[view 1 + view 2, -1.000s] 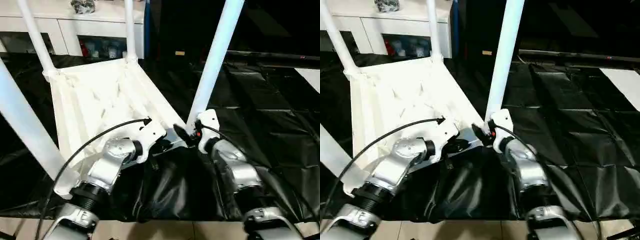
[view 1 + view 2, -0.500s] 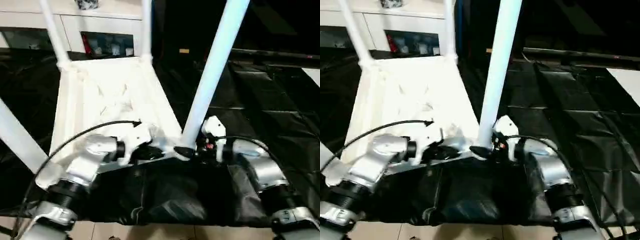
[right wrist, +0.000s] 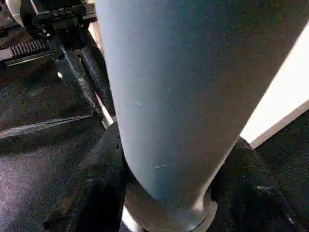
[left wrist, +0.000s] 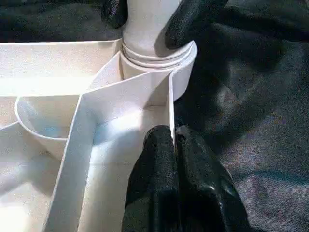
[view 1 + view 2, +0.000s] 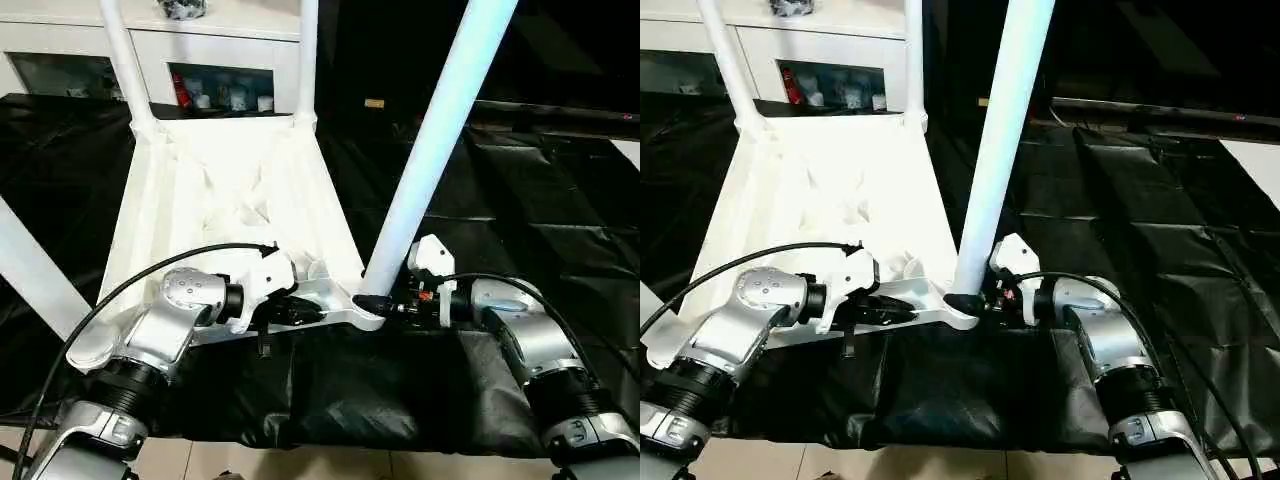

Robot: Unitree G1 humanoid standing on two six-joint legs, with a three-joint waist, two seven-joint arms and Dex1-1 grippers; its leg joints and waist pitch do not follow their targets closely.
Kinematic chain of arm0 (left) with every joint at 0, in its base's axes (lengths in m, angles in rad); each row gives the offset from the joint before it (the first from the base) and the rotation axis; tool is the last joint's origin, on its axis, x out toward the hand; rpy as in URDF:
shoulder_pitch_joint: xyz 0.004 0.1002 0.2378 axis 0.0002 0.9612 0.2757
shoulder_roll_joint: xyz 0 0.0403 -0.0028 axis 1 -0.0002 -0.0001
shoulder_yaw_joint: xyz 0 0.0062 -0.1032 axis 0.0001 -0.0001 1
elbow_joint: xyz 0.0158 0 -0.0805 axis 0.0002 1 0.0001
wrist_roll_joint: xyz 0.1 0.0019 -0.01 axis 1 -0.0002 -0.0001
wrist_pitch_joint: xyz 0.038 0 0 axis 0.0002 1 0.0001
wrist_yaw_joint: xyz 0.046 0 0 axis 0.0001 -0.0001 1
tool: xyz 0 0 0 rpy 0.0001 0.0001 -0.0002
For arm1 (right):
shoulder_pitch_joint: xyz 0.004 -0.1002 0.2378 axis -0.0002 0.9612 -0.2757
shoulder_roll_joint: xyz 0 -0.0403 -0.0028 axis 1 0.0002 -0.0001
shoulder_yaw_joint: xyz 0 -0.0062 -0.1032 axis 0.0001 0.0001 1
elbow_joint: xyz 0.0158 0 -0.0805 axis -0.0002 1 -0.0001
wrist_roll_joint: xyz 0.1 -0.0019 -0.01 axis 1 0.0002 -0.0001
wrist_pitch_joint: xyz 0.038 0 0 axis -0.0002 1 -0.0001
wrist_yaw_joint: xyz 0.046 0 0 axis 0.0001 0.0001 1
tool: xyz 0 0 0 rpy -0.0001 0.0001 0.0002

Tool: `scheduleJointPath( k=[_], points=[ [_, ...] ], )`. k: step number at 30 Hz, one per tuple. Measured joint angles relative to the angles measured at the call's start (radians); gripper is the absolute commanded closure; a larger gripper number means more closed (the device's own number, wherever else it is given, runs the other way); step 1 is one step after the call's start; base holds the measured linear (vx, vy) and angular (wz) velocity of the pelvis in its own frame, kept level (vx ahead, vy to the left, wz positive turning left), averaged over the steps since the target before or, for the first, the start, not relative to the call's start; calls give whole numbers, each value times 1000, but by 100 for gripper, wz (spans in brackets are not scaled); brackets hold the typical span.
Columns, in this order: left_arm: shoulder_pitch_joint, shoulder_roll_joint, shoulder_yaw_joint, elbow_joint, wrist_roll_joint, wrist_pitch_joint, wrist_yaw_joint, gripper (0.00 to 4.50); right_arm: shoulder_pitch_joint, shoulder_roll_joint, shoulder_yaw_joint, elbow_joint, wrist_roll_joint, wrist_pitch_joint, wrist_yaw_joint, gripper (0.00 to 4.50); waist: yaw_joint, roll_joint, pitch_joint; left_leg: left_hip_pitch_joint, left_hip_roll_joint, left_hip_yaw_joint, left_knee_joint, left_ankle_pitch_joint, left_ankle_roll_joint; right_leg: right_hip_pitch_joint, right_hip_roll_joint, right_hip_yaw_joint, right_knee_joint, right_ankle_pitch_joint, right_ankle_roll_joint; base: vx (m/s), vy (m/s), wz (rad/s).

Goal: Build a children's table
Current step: Rotate leg to tighten

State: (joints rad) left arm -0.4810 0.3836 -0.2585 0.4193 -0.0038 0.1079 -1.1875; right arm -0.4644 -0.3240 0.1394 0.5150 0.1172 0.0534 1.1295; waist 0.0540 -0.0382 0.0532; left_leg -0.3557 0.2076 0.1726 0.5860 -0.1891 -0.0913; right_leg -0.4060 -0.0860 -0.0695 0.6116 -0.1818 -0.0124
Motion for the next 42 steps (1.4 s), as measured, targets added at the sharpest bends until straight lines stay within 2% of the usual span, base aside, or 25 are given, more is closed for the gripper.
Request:
scheduleJointPath(
  k=[7, 10, 13, 16, 18, 20, 25, 28, 29, 31, 33, 37, 39, 40, 42],
  points=[
    [0, -9, 0, 3, -1, -1, 4, 450, 2, 8, 2, -2, 1, 3, 3, 250, 2, 0, 0, 1, 0, 0, 0, 0, 0, 0, 0, 0, 0, 0, 0, 0, 0, 0],
    [3, -21, 0, -3, 2, 20, 23, 450, 27, 11, -4, -32, 1, 11, -22, 251, 6, 1, 0, 3, 0, 0, 0, 0, 0, 2, 0, 0, 0, 0, 0, 0, 0, 0],
    [20, -63, 8, -27, 23, 65, 116, 450, 59, 42, -34, -49, -5, 23, -130, 251, 7, 1, -1, 6, 0, 1, 0, 0, 0, 7, 0, 2, 0, 0, 0, 0, 0, 0],
    [27, -92, 11, -39, 41, 97, 189, 450, 74, 84, -56, -49, -15, 22, -239, 251, 1, 1, -2, 7, -1, 1, 1, 0, 0, 7, 0, 3, -1, -3, 6, 0, 0, 0],
    [37, -127, 23, -51, 70, 127, 260, 450, 79, 155, -85, -32, -39, 23, -372, 251, -8, -4, -4, 7, -1, 0, 0, 0, 0, 8, 0, 3, -1, -4, 7, 0, 0, 0],
    [38, -155, 23, -55, 82, 150, 306, 450, 78, 185, -95, -23, -52, 24, -457, 251, -19, -3, -5, 6, -2, 0, 0, 0, 0, 9, -1, 2, -4, -4, 7, 0, 0, 0],
    [33, -196, 21, -41, 130, 162, 407, 450, 37, 293, -113, 39, -95, 21, -692, 252, -32, -10, -8, 7, -2, -4, 1, 0, 0, 8, -1, -2, -7, -4, 8, 0, 0, 0],
    [28, -206, 19, -38, 139, 163, 429, 450, 27, 313, -113, 51, -108, 14, -751, 252, -46, -4, -10, 5, -2, -7, -1, 0, 0, 7, -1, -8, -23, -4, 8, 0, 0, 0],
    [27, -205, 18, -35, 139, 160, 428, 450, 27, 316, -117, 52, -106, 11, -752, 196, -49, -3, -10, 5, -2, -7, -1, 0, 0, 8, -1, -7, -27, -4, 7, 0, 0, 0],
    [21, -203, 12, -29, 139, 154, 426, 450, 29, 321, -130, 49, -93, 14, -749, 196, -49, -2, -10, 4, -3, -5, -1, 0, 0, 8, -1, -5, -29, -4, 7, 0, 0, 0],
    [17, -196, 8, -25, 138, 143, 415, 450, 34, 325, -134, 40, -76, 21, -742, 175, -51, -2, -10, 3, -4, -4, -1, 0, 0, 8, -1, -2, -32, -4, 7, 0, 0, 0],
    [11, -195, 7, -21, 138, 141, 404, 450, 42, 323, -137, 21, -71, 24, -723, 144, -50, 5, -9, 3, -5, -2, -1, -1, 2, 7, -1, 1, -33, -2, 4, 0, 0, 0],
    [-7, -193, 6, -4, 135, 130, 389, 450, 56, 302, -136, -8, -71, 30, -692, 129, -46, 12, -6, 2, -5, -2, -1, -1, 2, 7, -1, 1, -33, 2, 2, 0, 0, 0],
    [-16, -192, 4, 4, 132, 130, 379, 423, 67, 292, -135, -25, -69, 33, -678, 124, -44, 14, -6, 1, -5, -1, -1, -1, 2, 7, -1, 2, -33, 7, 3, 0, 0, 0],
    [-33, -192, 0, 21, 122, 130, 361, 395, 81, 269, -128, -52, -63, 41, -633, 121, -39, 15, -6, 1, -4, 0, -2, -1, 2, 7, -1, 3, -32, 17, 7, 0, 0, 0]
  ],
)
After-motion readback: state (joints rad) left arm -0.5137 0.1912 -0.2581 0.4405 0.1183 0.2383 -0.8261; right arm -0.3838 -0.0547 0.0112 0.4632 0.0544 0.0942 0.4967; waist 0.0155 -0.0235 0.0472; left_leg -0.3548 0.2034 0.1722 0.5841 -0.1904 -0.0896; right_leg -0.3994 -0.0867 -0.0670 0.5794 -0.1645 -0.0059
